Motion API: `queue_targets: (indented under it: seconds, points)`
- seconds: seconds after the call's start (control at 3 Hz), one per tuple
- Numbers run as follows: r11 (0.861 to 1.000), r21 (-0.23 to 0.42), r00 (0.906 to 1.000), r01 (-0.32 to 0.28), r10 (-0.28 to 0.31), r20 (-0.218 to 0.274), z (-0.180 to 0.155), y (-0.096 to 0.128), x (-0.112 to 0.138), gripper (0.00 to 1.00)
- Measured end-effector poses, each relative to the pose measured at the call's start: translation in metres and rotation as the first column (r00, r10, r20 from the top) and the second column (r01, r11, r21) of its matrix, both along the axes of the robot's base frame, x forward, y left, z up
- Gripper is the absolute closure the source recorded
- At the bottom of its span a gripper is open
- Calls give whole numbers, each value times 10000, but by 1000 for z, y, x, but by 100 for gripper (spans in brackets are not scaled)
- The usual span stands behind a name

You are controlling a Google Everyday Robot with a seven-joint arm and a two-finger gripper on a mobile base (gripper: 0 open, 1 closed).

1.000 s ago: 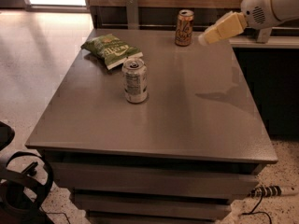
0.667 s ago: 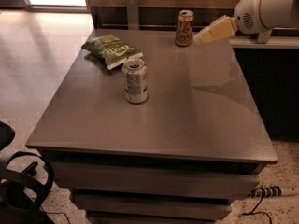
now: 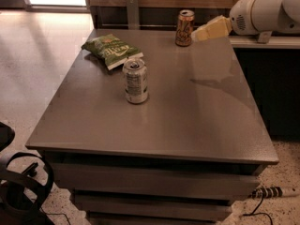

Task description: Knock orange can over

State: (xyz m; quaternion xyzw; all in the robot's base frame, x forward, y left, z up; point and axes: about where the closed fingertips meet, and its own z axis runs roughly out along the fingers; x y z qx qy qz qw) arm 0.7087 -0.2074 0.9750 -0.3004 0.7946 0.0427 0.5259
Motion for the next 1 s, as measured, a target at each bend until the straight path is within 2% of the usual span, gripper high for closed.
queue_targets:
  seconds: [0.33,1.0]
  points:
    - [9998,177,9999,-110,110,26,-6,3,12,0]
    - [9938,1087,9996,-225,206,184,-26,-3,61,0]
